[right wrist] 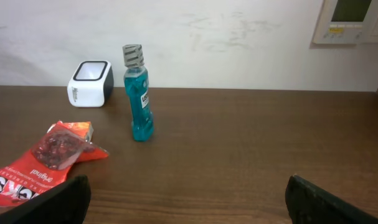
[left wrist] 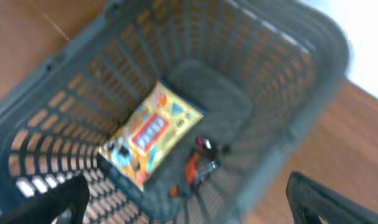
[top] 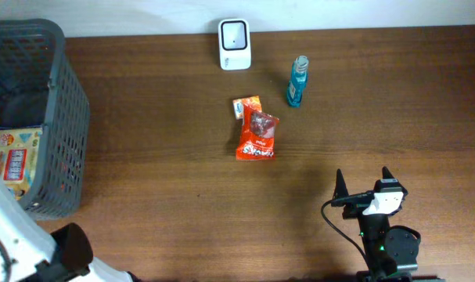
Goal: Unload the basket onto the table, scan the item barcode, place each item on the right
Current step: 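Take the yellow snack packet from the basket and place it beside the red bag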
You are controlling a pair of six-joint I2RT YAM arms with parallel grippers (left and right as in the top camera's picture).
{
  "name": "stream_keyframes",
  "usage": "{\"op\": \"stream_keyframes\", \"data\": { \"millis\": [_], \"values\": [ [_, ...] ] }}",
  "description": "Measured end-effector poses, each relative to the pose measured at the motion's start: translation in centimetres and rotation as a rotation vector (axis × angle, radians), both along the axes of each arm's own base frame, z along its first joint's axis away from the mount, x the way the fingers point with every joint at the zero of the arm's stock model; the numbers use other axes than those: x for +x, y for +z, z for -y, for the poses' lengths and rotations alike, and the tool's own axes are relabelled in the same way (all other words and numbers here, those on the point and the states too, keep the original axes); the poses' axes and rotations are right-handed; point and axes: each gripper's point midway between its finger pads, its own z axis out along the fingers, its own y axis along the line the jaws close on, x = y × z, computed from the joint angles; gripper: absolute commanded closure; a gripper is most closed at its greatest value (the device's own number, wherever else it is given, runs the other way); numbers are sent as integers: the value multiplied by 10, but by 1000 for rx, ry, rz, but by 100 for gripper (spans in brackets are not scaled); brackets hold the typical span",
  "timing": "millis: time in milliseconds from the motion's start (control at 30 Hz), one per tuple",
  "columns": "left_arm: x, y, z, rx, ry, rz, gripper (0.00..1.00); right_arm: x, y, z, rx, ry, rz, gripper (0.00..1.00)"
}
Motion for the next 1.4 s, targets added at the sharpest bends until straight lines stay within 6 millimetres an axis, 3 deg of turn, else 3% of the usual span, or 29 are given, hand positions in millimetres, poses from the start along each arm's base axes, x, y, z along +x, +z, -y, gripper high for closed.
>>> {"op": "stream_keyframes", "data": {
  "millis": [67, 100, 133, 167, 200, 233, 333, 433, 467, 567, 667, 700, 767, 800, 833, 933, 1033, 1100, 1167, 1200, 1267, 1300, 1333, 1367, 1400],
  "values": [
    [10, -41, -41, -12, 72, -66, 1, 0, 0, 0, 0, 0, 0, 2],
    [12, -64, -53, -17, 73, -117, 7, 0, 0, 0, 0, 0, 0, 2],
    [12, -106, -63, -45, 56, -221, 23, 0, 0, 0, 0, 0, 0, 2],
    [15, -121, -68, -42, 34, -257, 21, 0, 0, 0, 0, 0, 0, 1],
    [13, -152, -69, -54, -14, -337, 9, 0, 0, 0, -1, 0, 0, 2],
    [9, -187, -68, -83, -66, -435, 8, 0, 0, 0, 0, 0, 0, 2],
    [-3, -253, -70, -101, -103, -584, 7, 0, 0, 0, 0, 0, 0, 2],
    [-6, -280, -82, -55, -85, -647, 4, 0, 0, 0, 0, 0, 0, 2],
    [-5, -285, -85, -48, -81, -652, 15, 0, 0, 0, 0, 0, 0, 1],
    [1, -307, -95, -33, -72, -678, 22, 0, 0, 0, 0, 0, 0, 2],
    [4, -338, -98, -66, -82, -705, 21, 0, 0, 0, 0, 0, 0, 1],
    [5, -353, -96, -93, -91, -714, 32, 0, 0, 0, 0, 0, 0, 2],
    [10, -355, -98, -90, -93, -695, 80, 0, 0, 0, 0, 0, 0, 1],
    [12, -356, -100, -85, -91, -689, 94, 0, 0, 0, 0, 0, 0, 1],
    [12, -358, -100, -86, -92, -692, 100, 0, 0, 0, 0, 0, 0, 2],
    [12, -356, -102, -78, -92, -695, 100, 0, 0, 0, 0, 0, 0, 2],
    [10, -338, -97, -133, -87, -714, 100, 0, 0, 0, 0, 0, 0, 2],
    [32, -286, -102, -137, -34, -594, 100, 0, 0, 0, 0, 0, -1, 1],
    [65, -181, -96, -109, -41, -293, 100, 0, 0, 0, 0, 0, -1, 2],
    [70, -144, -90, -92, -59, -195, 100, 0, 0, 0, 1, 0, -1, 2],
    [64, -34, -62, -39, -93, 105, 100, 0, 0, 0, 0, 0, -1, 2],
    [54, 12, -43, -30, -113, 237, 100, 0, 0, 0, -1, 0, -1, 2],
    [44, 60, -8, -65, -206, 401, 100, 0, 0, 0, -1, 0, -1, 2],
    [38, 80, 18, -100, -284, 471, 100, 0, 0, 0, 0, 0, -1, 2],
    [32, 96, 58, -161, -406, 523, 100, 0, 0, 0, 0, 0, -1, 2]
  ]
}}
